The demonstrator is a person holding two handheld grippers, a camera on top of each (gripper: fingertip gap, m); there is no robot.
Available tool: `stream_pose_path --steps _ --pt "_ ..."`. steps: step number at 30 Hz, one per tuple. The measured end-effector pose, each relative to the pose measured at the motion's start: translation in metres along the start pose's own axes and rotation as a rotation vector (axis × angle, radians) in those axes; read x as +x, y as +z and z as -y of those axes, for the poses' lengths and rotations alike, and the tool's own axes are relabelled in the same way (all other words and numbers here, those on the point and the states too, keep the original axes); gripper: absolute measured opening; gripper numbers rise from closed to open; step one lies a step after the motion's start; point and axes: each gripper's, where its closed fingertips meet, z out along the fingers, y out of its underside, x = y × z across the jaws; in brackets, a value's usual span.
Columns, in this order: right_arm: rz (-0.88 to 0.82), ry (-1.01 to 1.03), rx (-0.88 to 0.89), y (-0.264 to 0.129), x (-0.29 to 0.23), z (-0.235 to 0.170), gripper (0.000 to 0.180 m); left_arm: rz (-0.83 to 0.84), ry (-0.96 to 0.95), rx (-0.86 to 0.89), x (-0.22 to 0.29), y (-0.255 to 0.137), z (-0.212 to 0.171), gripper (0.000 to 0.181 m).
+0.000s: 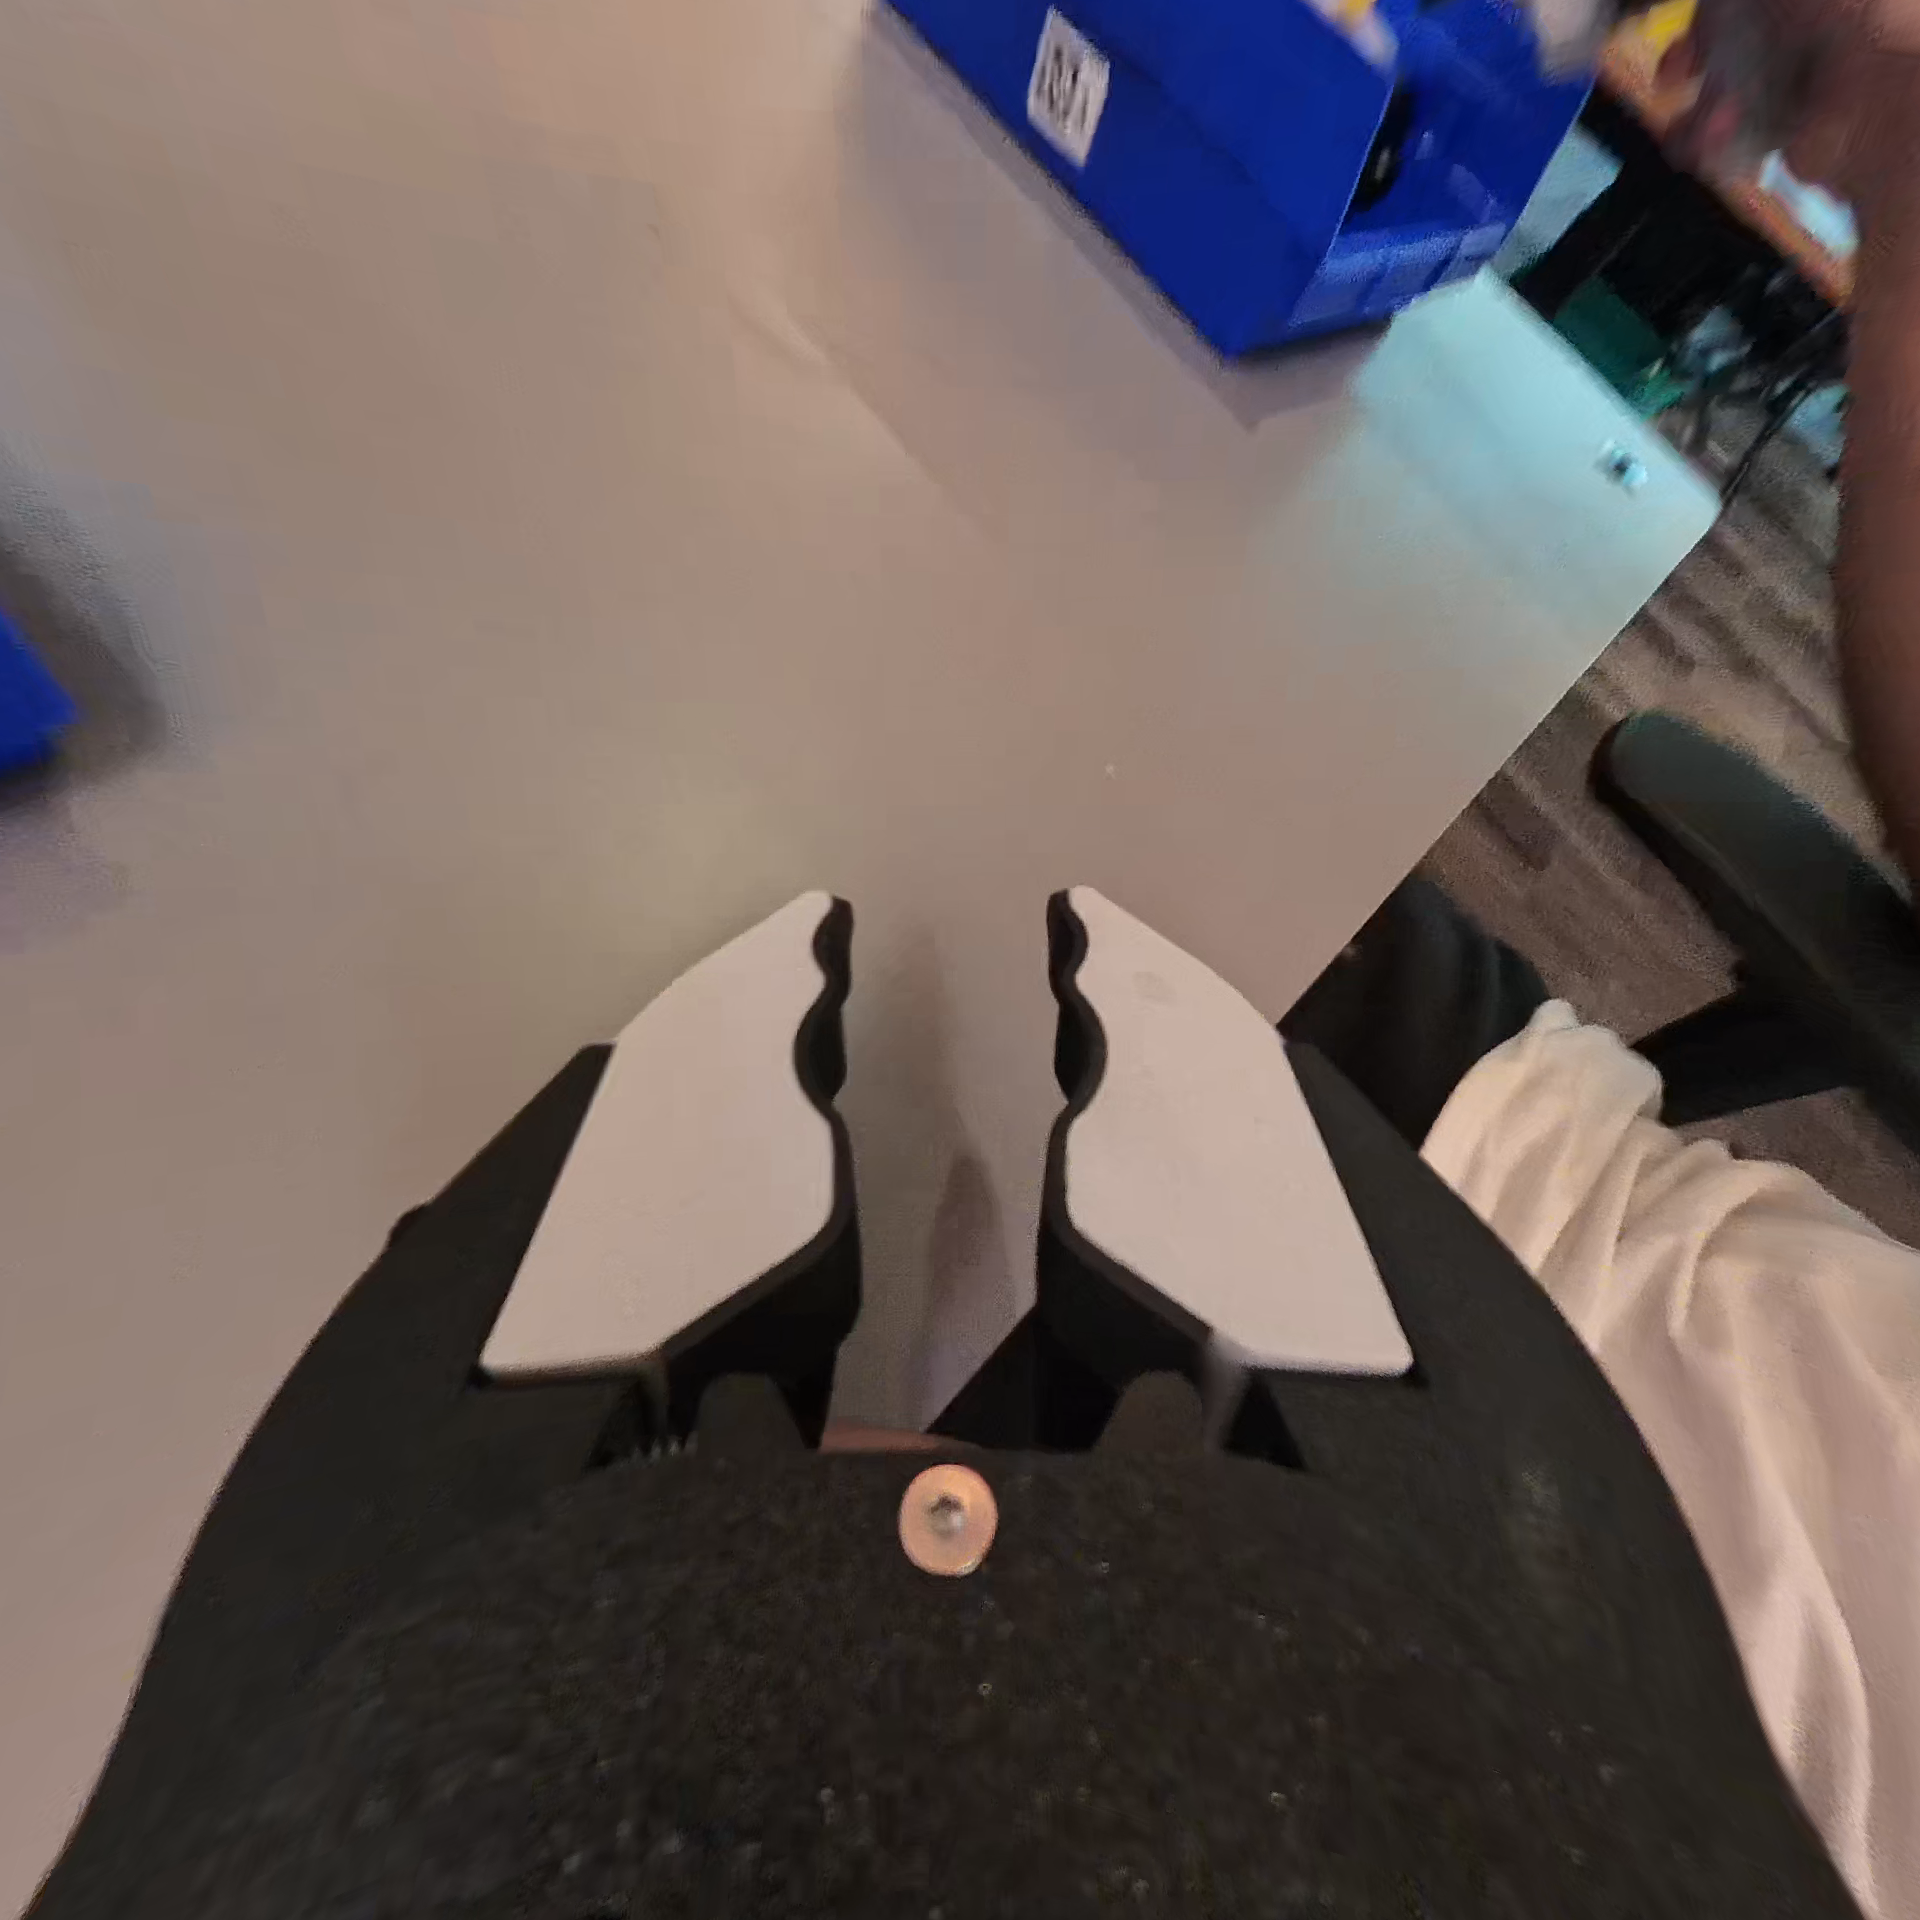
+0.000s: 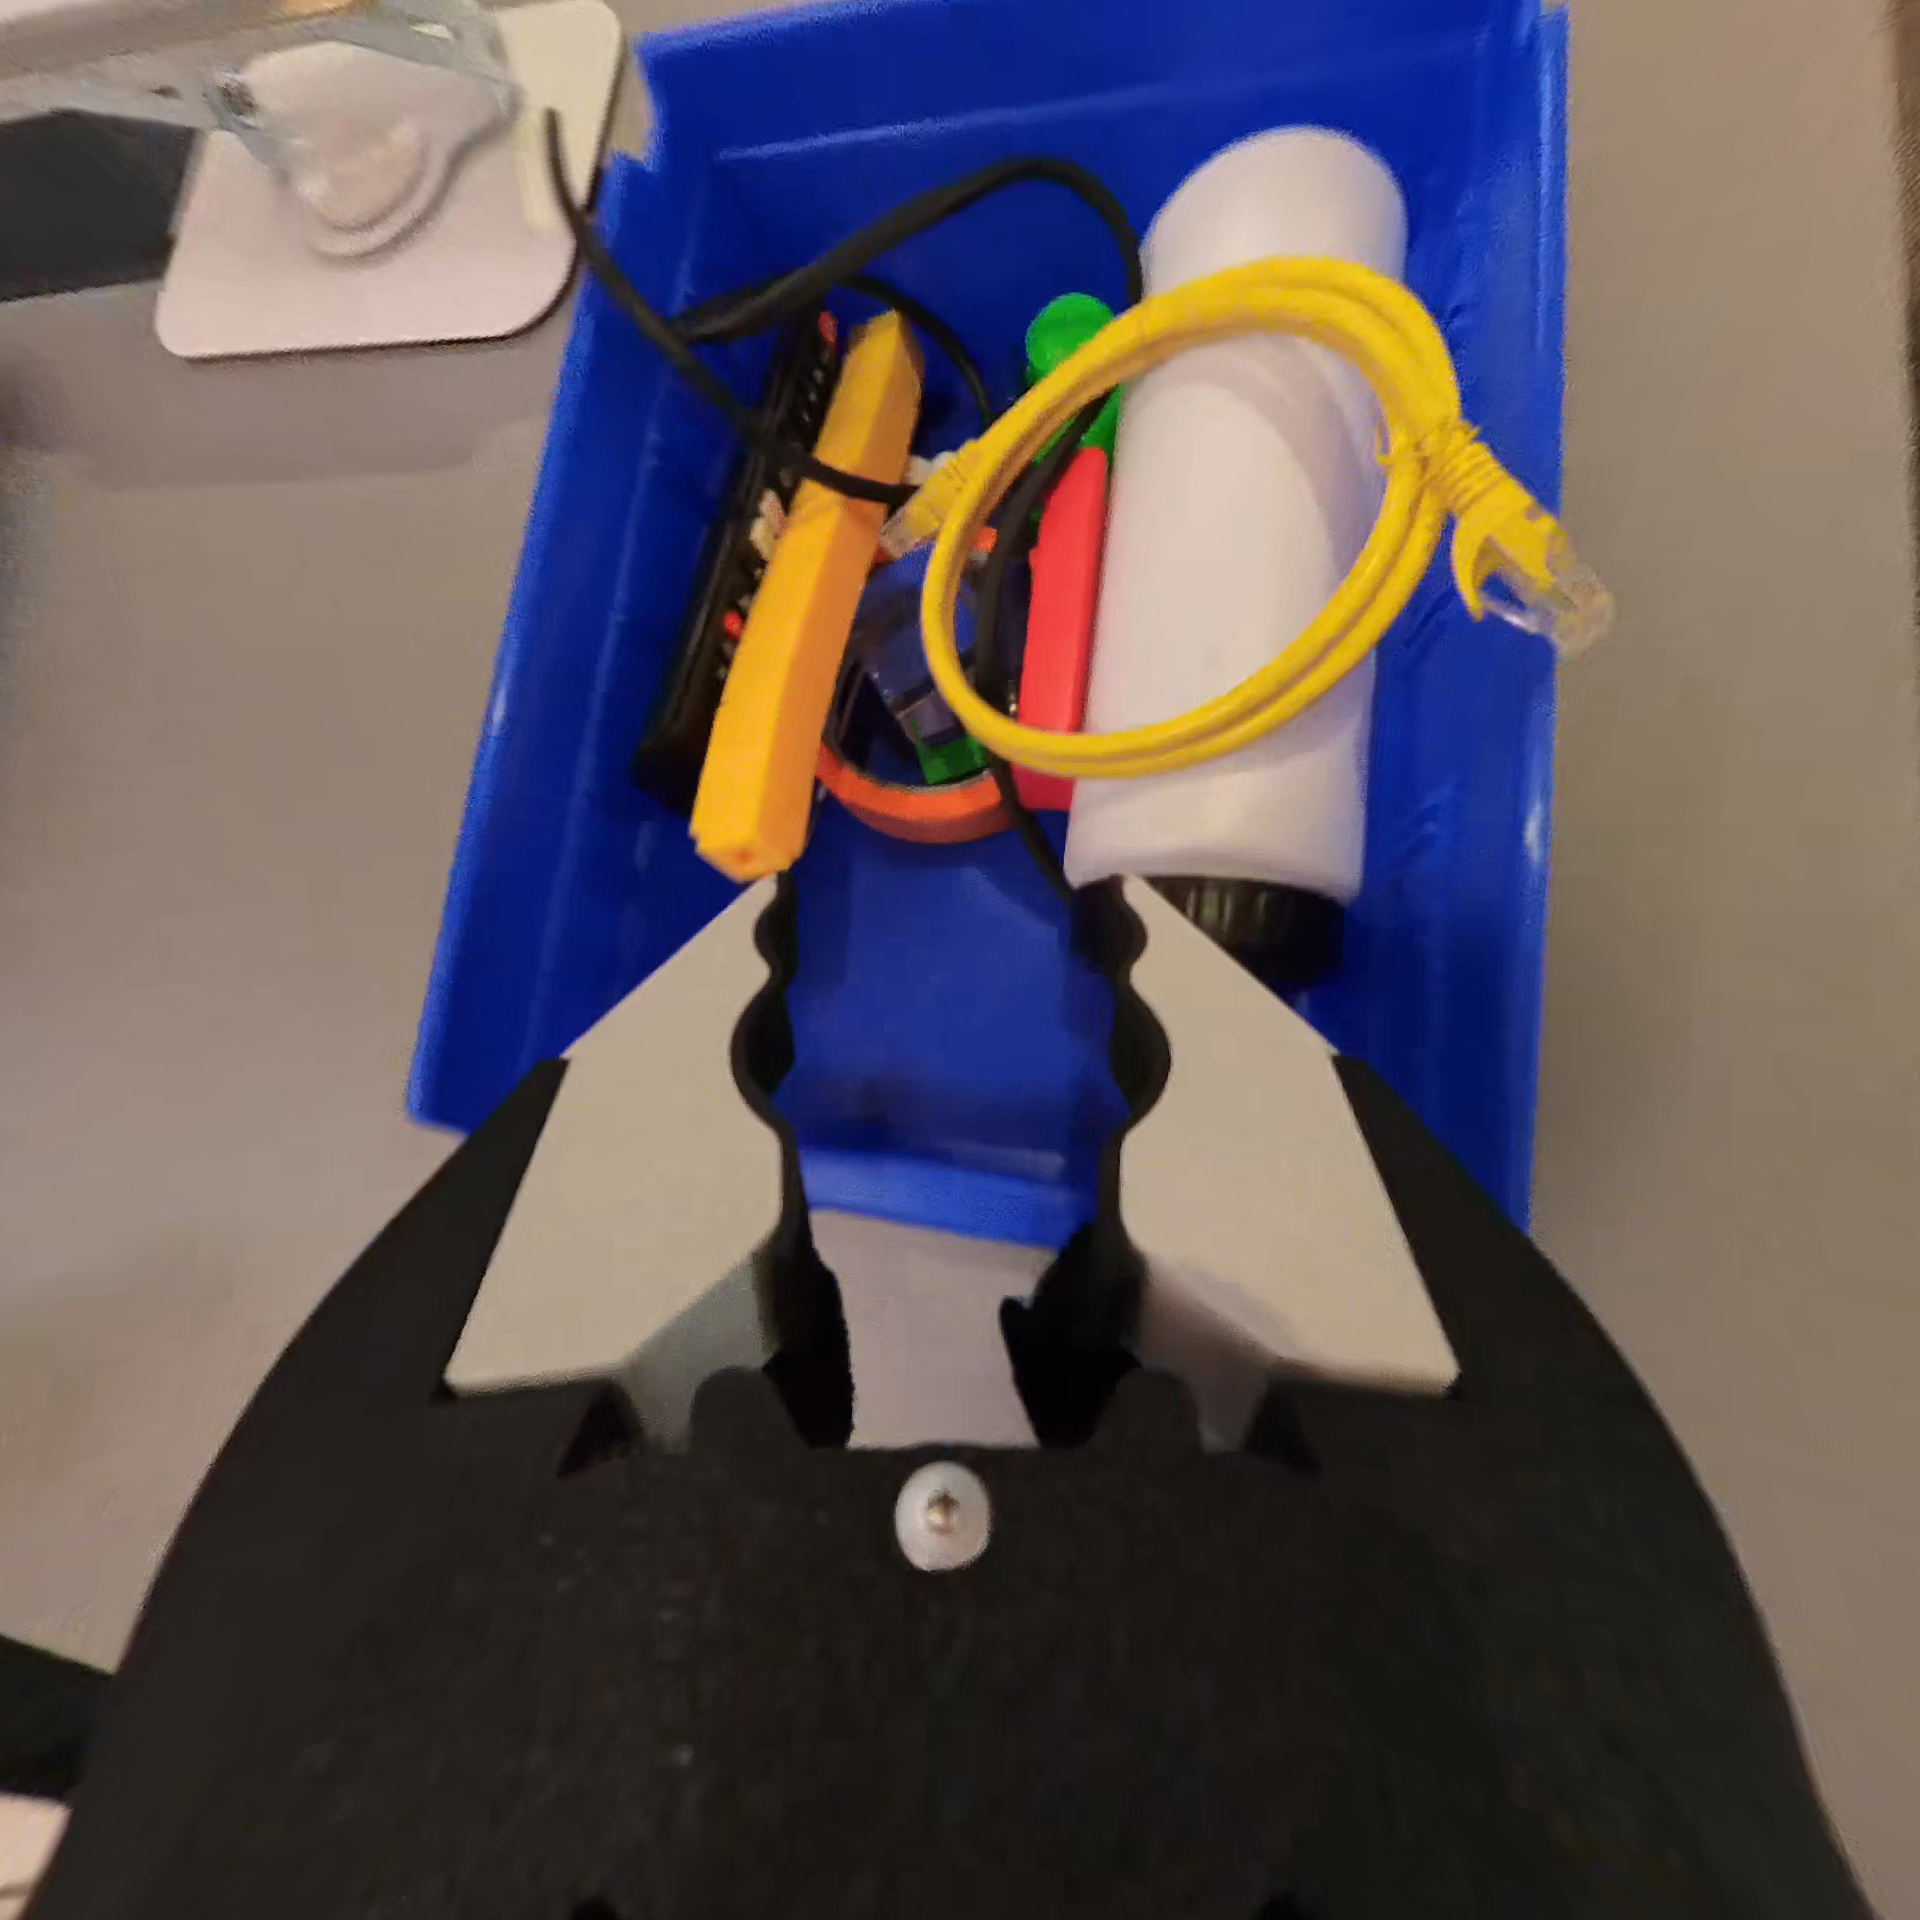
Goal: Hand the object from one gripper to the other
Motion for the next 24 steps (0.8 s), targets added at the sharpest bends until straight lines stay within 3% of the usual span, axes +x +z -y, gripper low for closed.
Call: stream_pose_path --steps 1,3,5,9,11,13,19,24 --pt "-0.033 -0.046 0.028 -0.011 -0.004 -0.005 0.059 0.005 -0.012 0.041 -0.008 -0.014 0.015 0.037" --pt "-0.039 -0.128 0.057 -0.028 -0.026 -0.017 0.059 0.064 -0.049 0.105 -0.039 -0.044 0.05 0.039" --pt "0.082 -0.202 0.102 -0.04 -0.075 -0.031 0.059 0.14 -0.074 0.103 -0.08 -0.067 0.078 0.042" --pt "0.621 -0.257 0.079 -0.046 -0.217 -0.097 0.058 0.393 0.043 -0.06 -0.178 -0.075 0.122 0.06" --pt "0.907 -0.197 0.03 -0.05 -0.273 -0.133 0.058 0.492 0.013 -0.213 -0.225 -0.06 0.129 0.066" --pt "1.069 -0.161 -0.027 -0.048 -0.305 -0.164 0.059 0.541 -0.053 -0.365 -0.262 -0.037 0.128 0.068" --pt "1.133 -0.324 -0.105 -0.046 -0.329 -0.213 0.058 0.679 -0.112 -0.623 -0.344 0.014 0.108 0.08" --pt "1.169 -0.345 -0.135 -0.048 -0.334 -0.222 0.058 0.655 -0.159 -0.636 -0.365 0.034 0.104 0.065"
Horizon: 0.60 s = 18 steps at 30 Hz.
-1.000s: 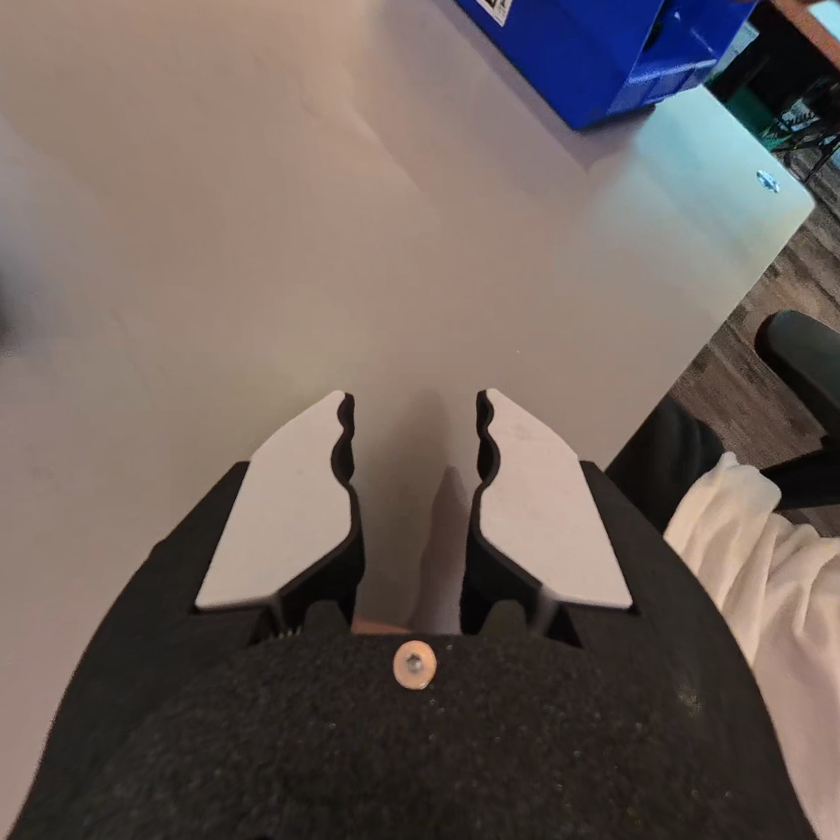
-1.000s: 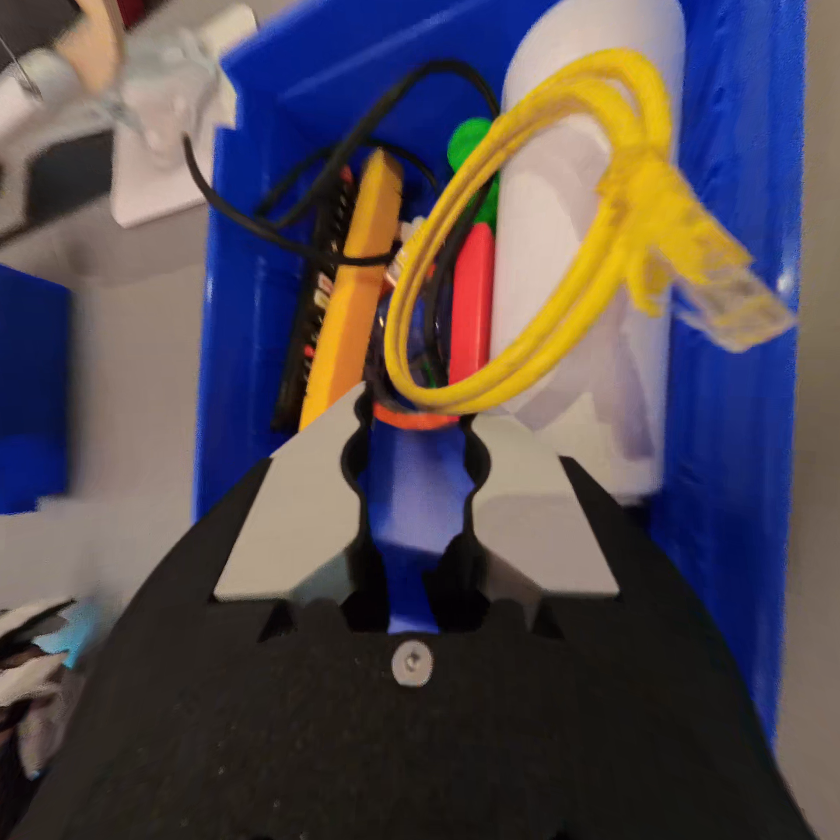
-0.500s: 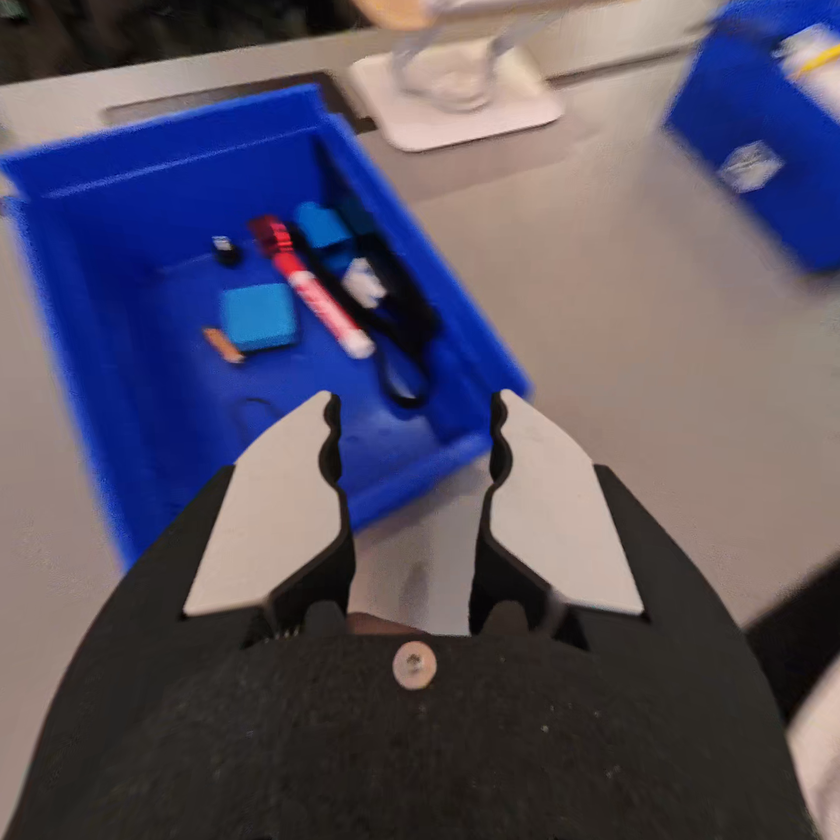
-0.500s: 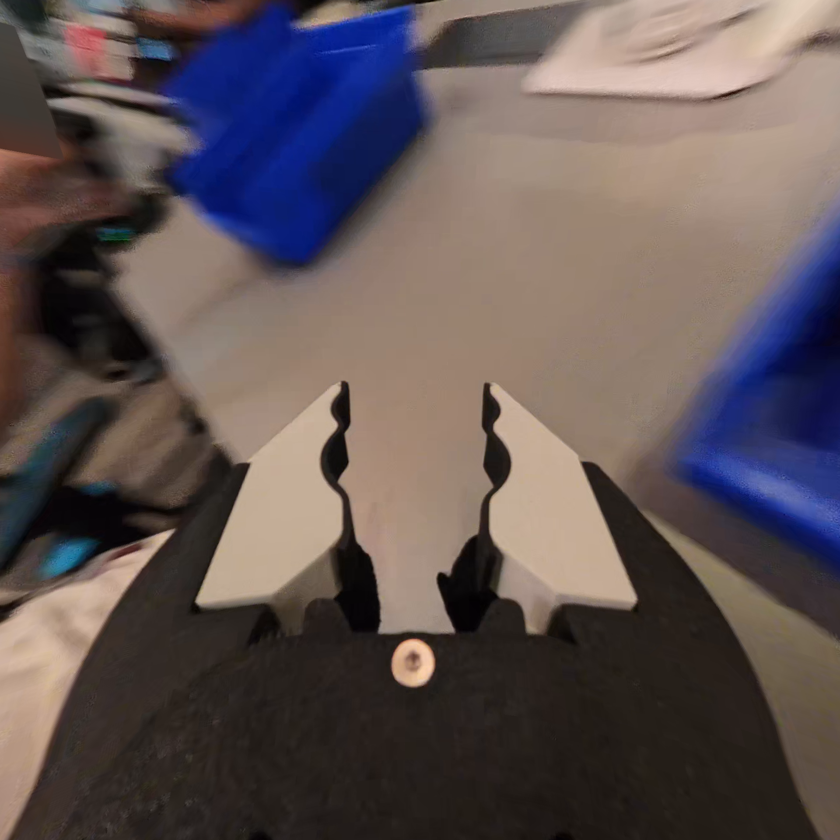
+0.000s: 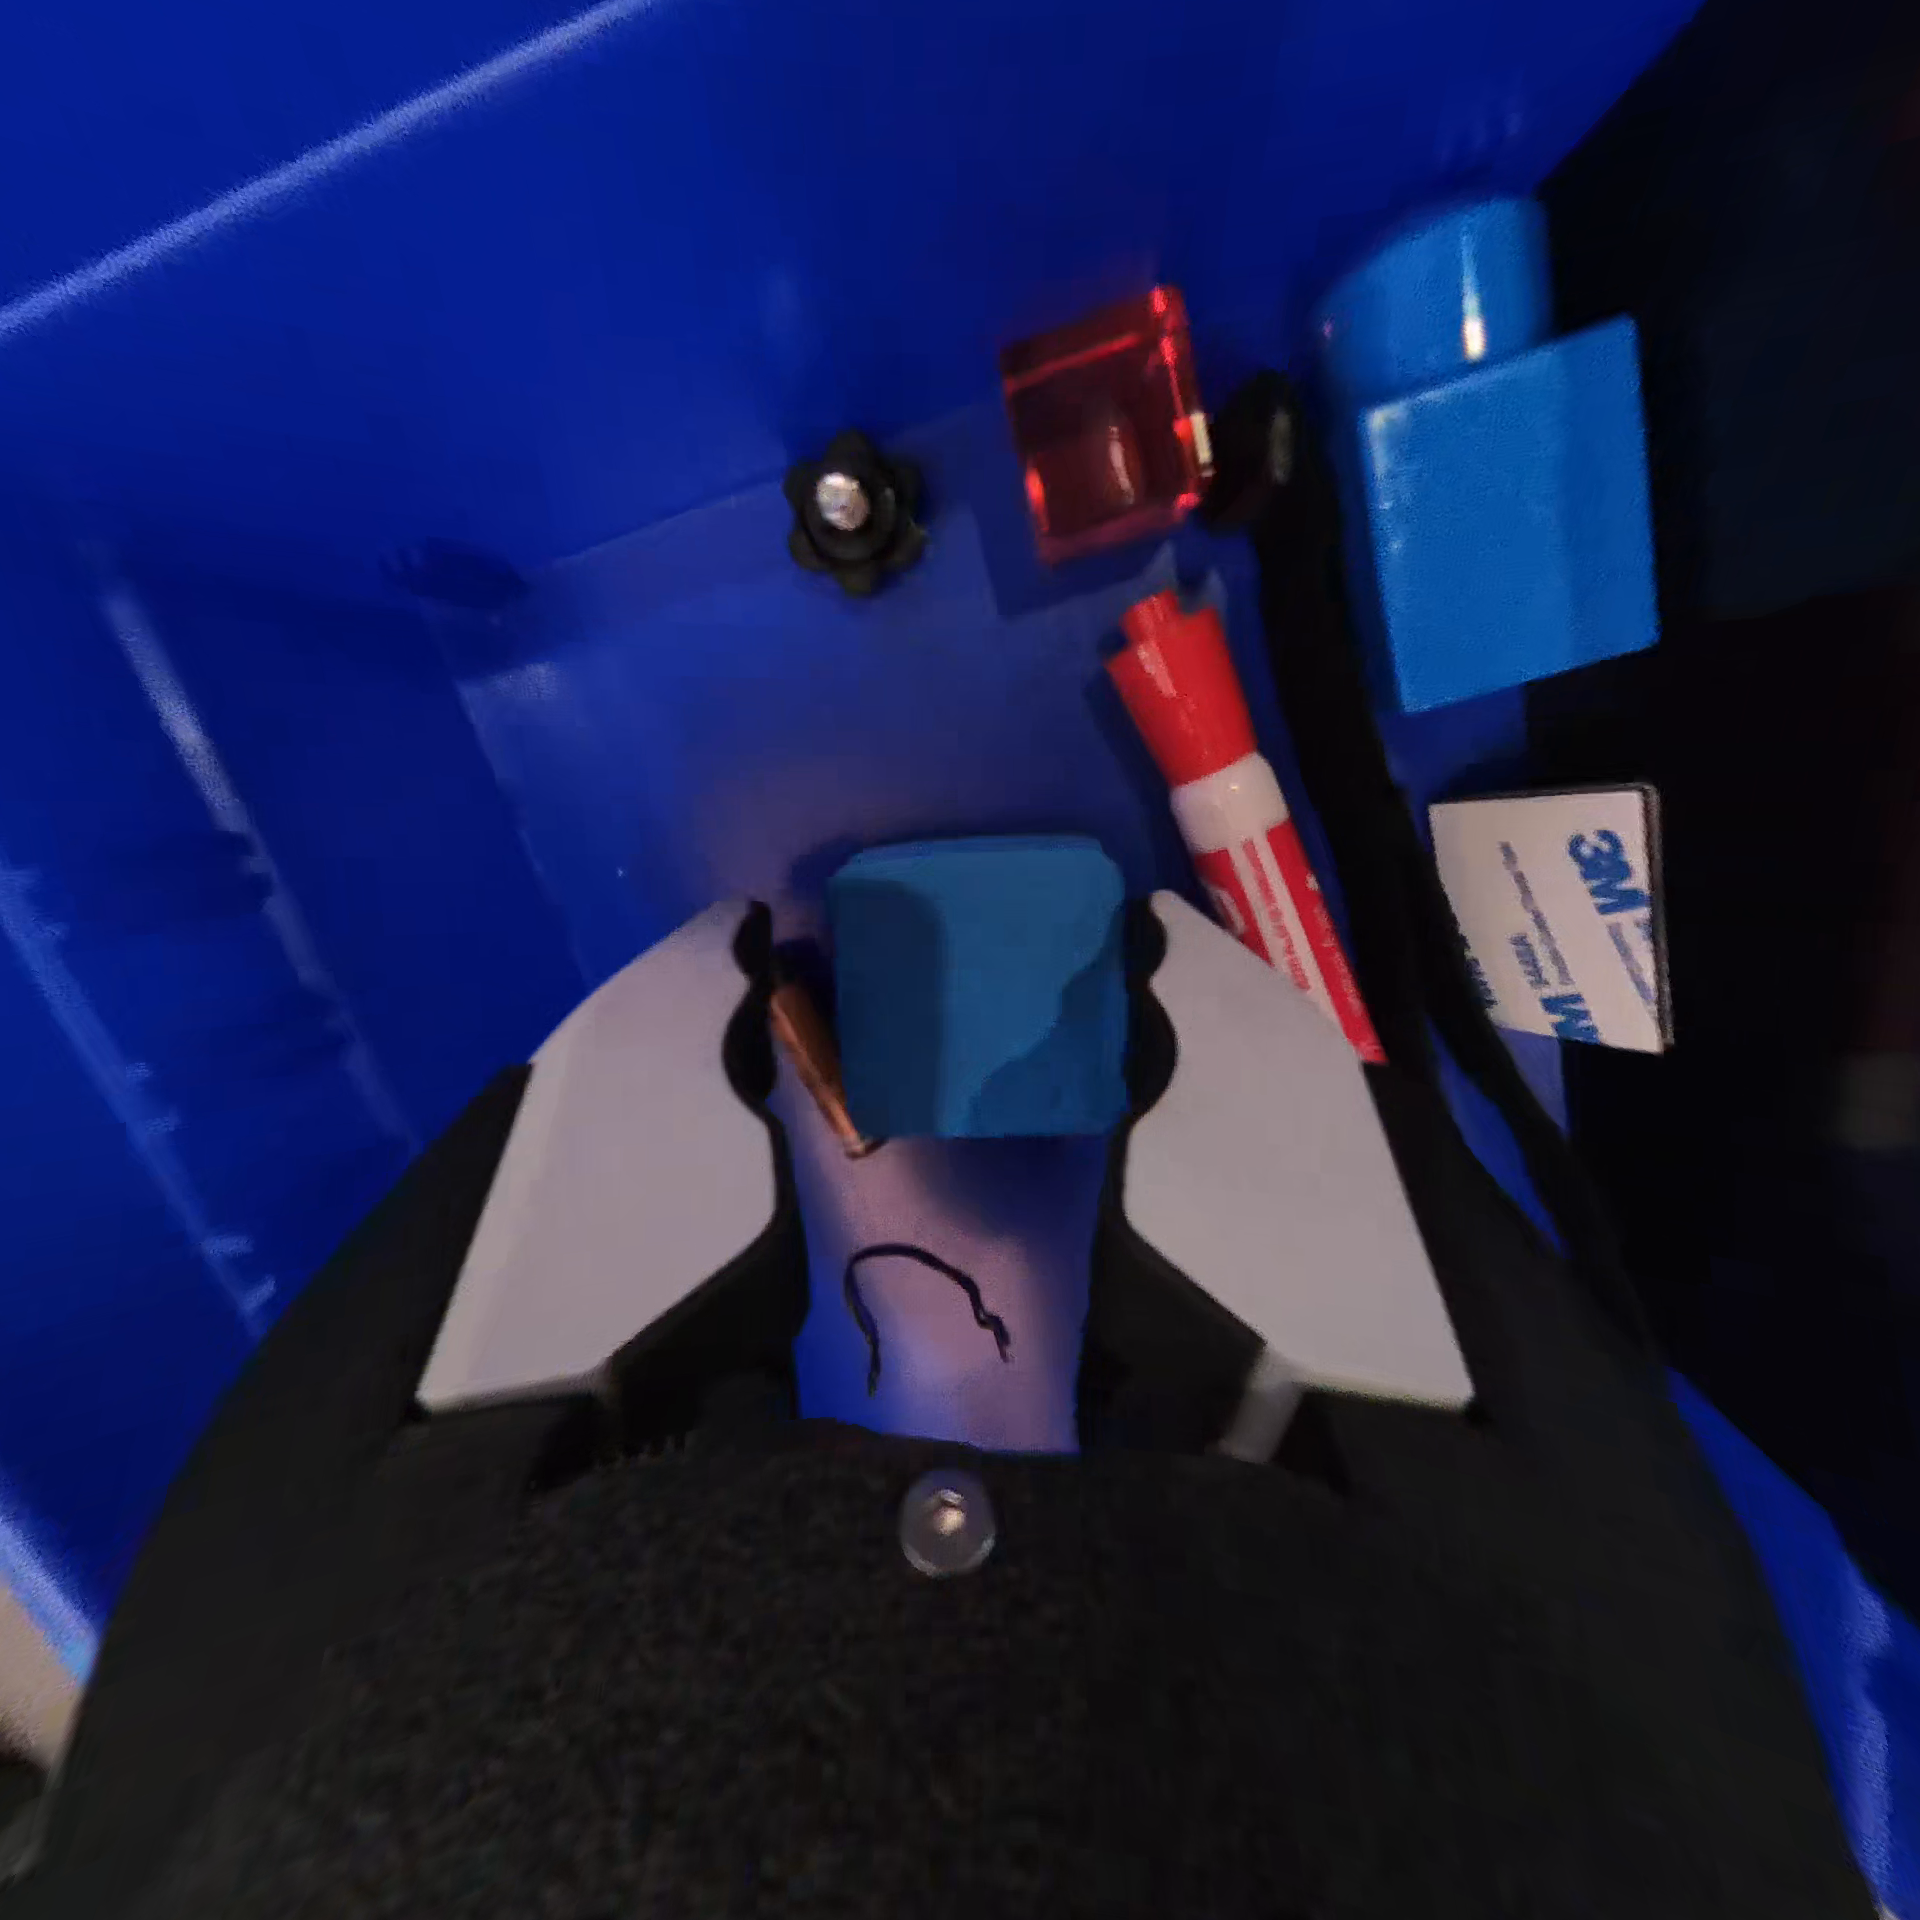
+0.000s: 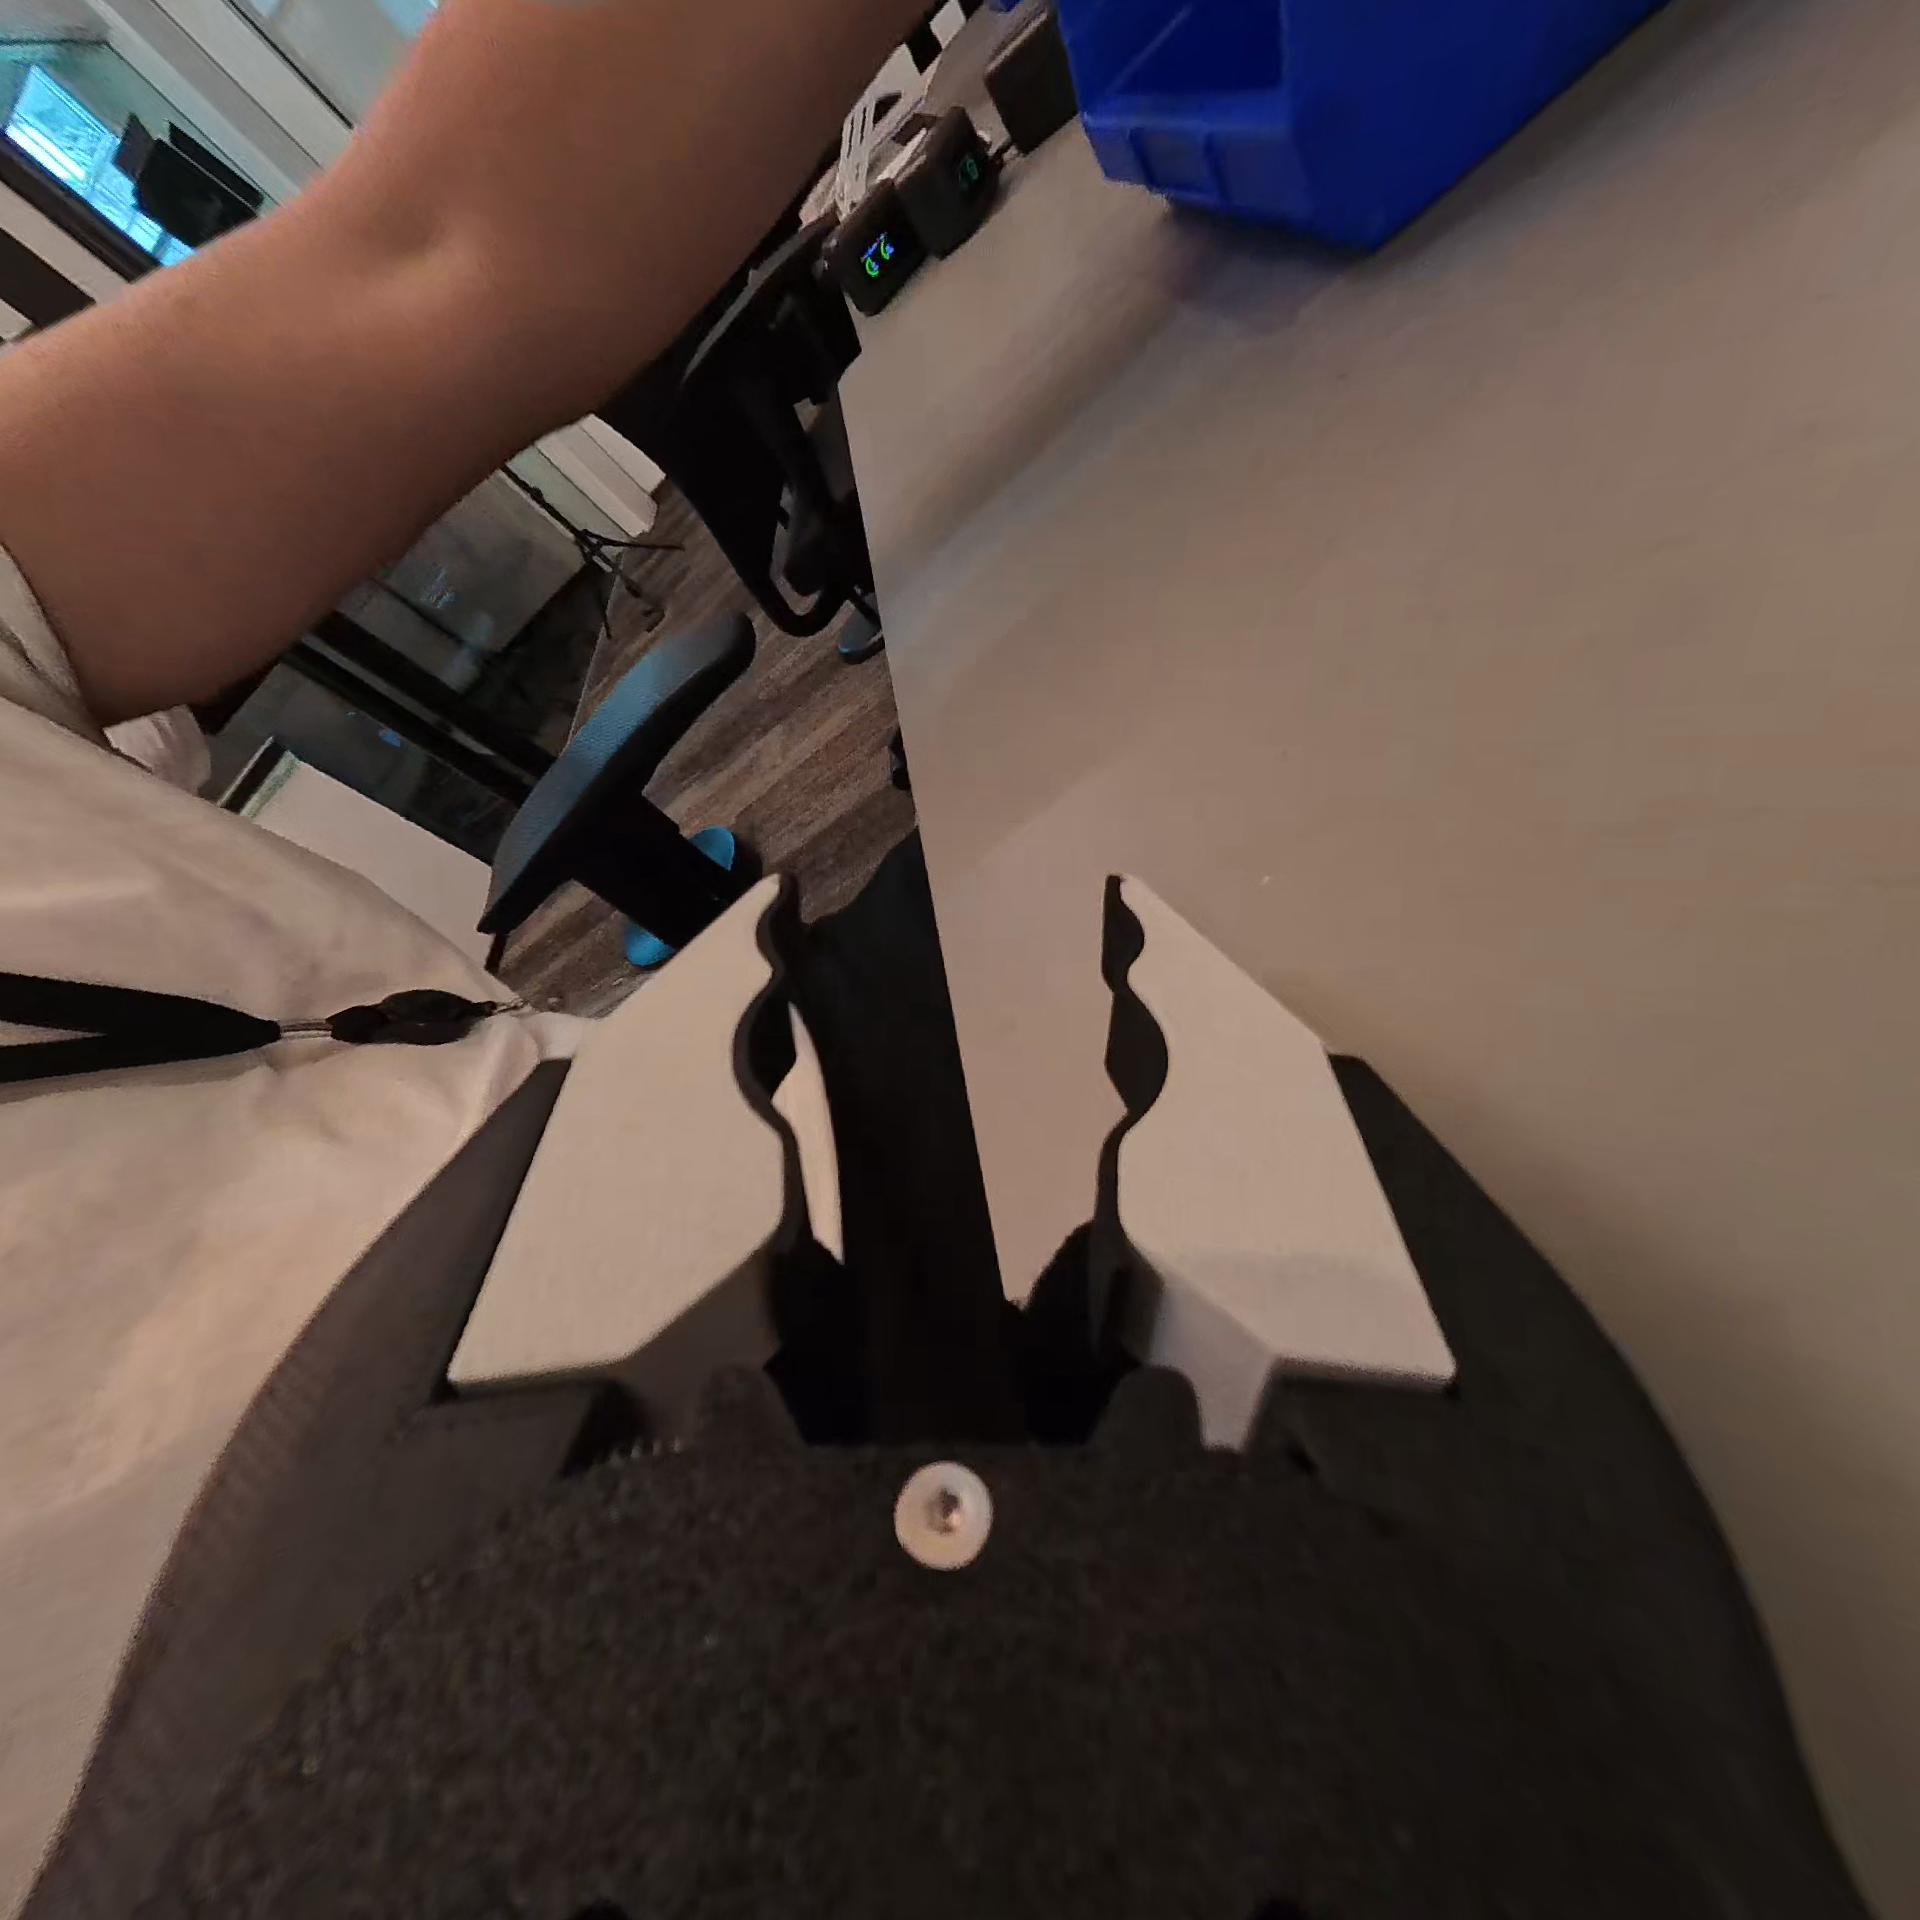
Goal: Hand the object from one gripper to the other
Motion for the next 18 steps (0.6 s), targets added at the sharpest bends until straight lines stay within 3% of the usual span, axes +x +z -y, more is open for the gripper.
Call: stream_pose_path --steps 4,6,8,10,14,16,18 --pt "0.026 0.026 0.02 -0.001 -0.001 0.003 0.058 -0.059 -0.023 -0.008 0.004 -0.005 -0.002 0.053" --pt "0.016 0.006 0.084 -0.008 0.001 0.018 0.058 -0.181 -0.087 0.102 0.014 -0.026 0.008 0.053" --pt "-0.012 -0.016 0.17 -0.016 0.008 0.038 0.058 -0.428 -0.186 0.309 0.034 -0.07 0.023 0.053" --pt "-0.032 -0.009 0.232 -0.024 0.016 0.059 0.058 -0.748 -0.24 0.579 0.062 -0.139 0.032 0.053" --pt "0.014 0.022 0.295 -0.02 0.027 0.103 0.06 -1.277 -0.186 0.95 0.126 -0.261 -0.012 0.052" --pt "0.061 0.035 0.333 -0.008 0.029 0.126 0.07 -1.364 -0.105 1.053 0.167 -0.282 -0.045 0.052" --pt "0.124 0.058 0.377 0.008 0.028 0.144 0.081 -1.363 -0.068 1.07 0.206 -0.276 -0.072 0.052"
